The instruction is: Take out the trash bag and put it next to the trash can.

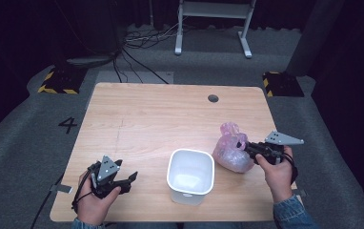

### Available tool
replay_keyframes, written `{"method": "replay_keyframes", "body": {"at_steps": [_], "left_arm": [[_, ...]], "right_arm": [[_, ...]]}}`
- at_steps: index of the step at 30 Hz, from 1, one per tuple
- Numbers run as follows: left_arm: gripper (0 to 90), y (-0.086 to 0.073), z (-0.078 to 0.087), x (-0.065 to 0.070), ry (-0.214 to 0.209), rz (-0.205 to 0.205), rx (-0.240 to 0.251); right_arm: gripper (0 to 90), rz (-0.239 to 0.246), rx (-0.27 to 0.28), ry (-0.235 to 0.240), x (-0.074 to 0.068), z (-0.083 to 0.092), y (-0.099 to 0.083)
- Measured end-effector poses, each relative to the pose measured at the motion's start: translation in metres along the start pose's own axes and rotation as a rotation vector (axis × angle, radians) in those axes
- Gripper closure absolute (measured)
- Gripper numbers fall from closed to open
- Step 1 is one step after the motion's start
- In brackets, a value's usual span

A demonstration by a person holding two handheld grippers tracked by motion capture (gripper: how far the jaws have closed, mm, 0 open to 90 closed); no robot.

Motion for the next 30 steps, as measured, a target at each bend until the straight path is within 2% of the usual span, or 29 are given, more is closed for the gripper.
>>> {"method": "replay_keyframes", "body": {"at_steps": [5,9,12,20,23,26,30], "left_arm": [[30.0,0.0,0.001,-0.001,-0.001,0.003,0.003],[30.0,0.001,0.002,-0.001,0.001,0.004,0.006],[30.0,0.0,0.002,-0.001,-0.001,0.007,0.007],[29.8,0.0,-0.001,0.001,-0.008,0.008,0.004],[29.8,0.0,-0.001,0.001,-0.007,0.008,0.005],[29.8,-0.001,-0.001,0.001,-0.01,0.009,0.0],[29.7,-0.003,0.0,0.0,-0.009,0.012,-0.007]], "right_arm": [[76.1,-0.009,0.005,0.0,-0.003,0.007,0.0],[62.3,0.008,-0.01,-0.015,-0.005,0.015,0.002],[56.0,0.03,-0.015,-0.035,-0.007,0.026,0.002],[37.4,0.035,-0.04,-0.042,-0.011,0.059,-0.003],[31.3,0.049,-0.058,-0.061,-0.014,0.073,-0.007],[27.1,0.056,-0.075,-0.063,-0.017,0.084,-0.014],[26.1,0.057,-0.088,-0.084,-0.015,0.094,-0.023]]}}
Point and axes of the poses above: each handheld gripper's, and its own axes: z roughly backward along the jaws, y roughly out of its top, x roughly to its right, the point moved 1 cm from there along -z, roughly forward along the jaws, and after that the axes turned 8 degrees about x, right-handed, at the moved point
